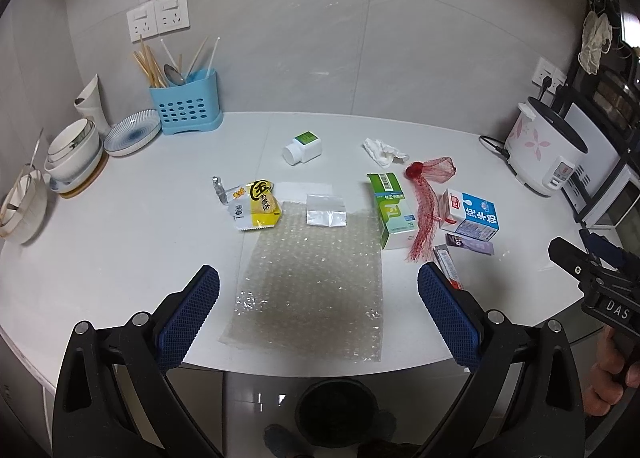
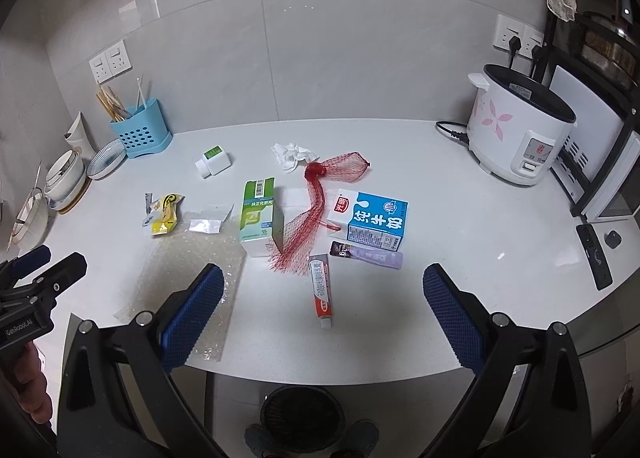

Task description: Collect trash

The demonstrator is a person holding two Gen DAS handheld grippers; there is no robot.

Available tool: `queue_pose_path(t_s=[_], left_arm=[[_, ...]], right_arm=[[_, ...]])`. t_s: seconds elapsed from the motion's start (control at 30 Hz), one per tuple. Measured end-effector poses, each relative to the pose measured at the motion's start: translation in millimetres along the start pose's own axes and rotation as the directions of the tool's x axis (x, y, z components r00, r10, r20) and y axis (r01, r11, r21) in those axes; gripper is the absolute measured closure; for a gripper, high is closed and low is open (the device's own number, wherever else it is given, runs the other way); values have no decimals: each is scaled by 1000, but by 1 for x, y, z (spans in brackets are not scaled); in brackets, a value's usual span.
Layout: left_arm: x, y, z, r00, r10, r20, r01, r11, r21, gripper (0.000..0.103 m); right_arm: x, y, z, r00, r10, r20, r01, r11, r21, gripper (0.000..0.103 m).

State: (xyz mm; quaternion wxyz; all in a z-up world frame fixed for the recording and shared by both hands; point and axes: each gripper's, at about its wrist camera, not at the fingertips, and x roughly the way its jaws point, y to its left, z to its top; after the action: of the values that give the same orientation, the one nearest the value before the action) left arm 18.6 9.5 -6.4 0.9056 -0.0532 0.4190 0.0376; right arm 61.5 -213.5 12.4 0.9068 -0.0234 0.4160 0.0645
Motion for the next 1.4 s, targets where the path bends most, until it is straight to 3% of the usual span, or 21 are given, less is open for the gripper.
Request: queue_pose_path(t_s=[1.4], left_arm=[[1, 10, 0, 999, -29, -30, 30, 999, 30, 6]], right_arm=[[-8, 18, -6, 999, -32, -2, 32, 999, 22, 8]])
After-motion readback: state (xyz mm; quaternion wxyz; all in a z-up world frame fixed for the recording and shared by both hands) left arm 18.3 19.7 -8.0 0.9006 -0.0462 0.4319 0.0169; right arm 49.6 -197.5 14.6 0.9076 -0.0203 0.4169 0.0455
